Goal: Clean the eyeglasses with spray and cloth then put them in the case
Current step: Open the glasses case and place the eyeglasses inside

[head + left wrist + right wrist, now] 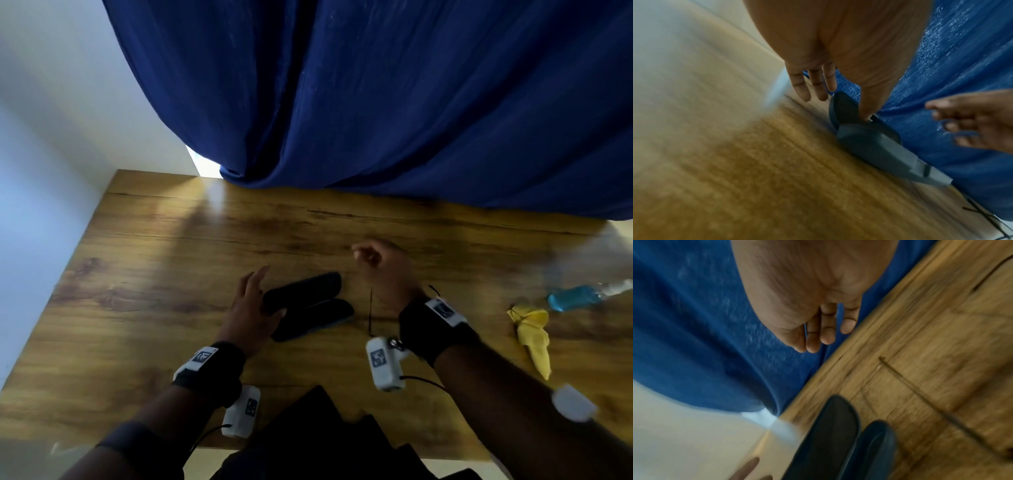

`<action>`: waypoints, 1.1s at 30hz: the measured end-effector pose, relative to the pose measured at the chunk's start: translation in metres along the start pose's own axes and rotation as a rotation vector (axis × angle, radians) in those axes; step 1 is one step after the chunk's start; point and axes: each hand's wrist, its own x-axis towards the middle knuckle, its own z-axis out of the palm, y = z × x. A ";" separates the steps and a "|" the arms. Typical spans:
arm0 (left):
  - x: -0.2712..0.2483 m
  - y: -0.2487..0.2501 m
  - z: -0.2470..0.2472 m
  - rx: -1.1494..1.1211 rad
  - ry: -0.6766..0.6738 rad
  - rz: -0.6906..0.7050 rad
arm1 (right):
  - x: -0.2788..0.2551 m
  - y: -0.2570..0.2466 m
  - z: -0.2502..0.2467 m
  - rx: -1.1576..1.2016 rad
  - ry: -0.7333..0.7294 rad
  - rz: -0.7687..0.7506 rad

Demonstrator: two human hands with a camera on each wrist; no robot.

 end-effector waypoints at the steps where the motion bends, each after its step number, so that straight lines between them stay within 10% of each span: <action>1: -0.002 0.004 -0.001 0.028 0.045 -0.003 | -0.009 0.012 -0.017 0.022 0.021 0.047; 6: -0.008 0.056 0.010 0.131 0.242 0.158 | -0.053 0.100 -0.096 -0.070 0.082 0.284; 13: 0.007 0.155 0.089 0.325 -0.274 0.058 | -0.092 0.168 -0.096 0.088 -0.273 0.419; 21: 0.003 0.162 0.132 0.559 -0.409 -0.128 | -0.089 0.163 -0.085 0.275 -0.305 0.431; 33: 0.002 0.242 0.076 -0.196 0.202 0.061 | -0.067 0.080 -0.167 0.468 0.268 0.136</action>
